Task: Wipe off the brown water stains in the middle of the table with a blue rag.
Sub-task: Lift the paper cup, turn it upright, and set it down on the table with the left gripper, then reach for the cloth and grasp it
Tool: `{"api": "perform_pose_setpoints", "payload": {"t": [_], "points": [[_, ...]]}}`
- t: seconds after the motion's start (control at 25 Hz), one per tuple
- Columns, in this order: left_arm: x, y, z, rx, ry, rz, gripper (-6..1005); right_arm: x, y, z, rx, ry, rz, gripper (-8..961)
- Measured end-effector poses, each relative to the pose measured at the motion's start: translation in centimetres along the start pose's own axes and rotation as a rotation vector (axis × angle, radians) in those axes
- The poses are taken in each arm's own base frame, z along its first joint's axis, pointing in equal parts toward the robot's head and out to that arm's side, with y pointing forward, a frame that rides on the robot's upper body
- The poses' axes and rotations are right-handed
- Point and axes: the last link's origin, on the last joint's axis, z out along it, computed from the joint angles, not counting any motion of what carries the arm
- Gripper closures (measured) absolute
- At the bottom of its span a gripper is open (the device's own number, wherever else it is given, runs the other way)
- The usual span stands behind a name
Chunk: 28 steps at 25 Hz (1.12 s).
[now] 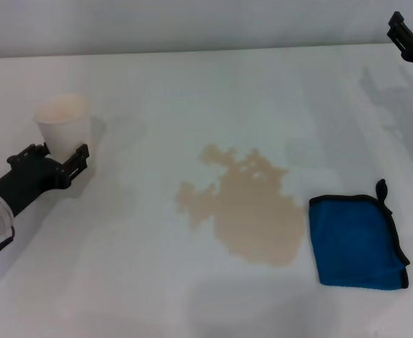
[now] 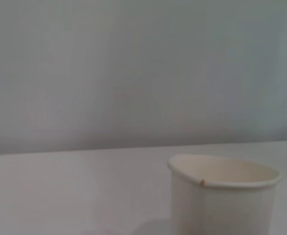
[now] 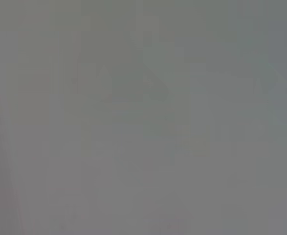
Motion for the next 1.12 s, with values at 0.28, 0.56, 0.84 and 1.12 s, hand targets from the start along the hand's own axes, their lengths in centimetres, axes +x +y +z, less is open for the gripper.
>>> {"api": "perform_pose_setpoints", "payload": {"t": [0.28,0.56,0.84,1.12], "points": [[-0.5,0.3,0.0,0.0,-0.017,-0.017,312,0.0,0.0,0.0,0.0,-0.001,0.0,114],[-0.9,0.4,-0.1,0.002,-0.028,-0.027,290,0.0,0.0,0.0,0.0,-0.001,0.0,114],[-1.0,0.6,-0.3,-0.006,-0.02,-0.037,125,0.0,-0.1,-0.2,-0.001,0.0,-0.003,114],[-1.4,0.3,-1.8,0.007,0.045,-0.096,126,0.0,-0.3,-0.3,0.0,-0.001,-0.006,114]]}}
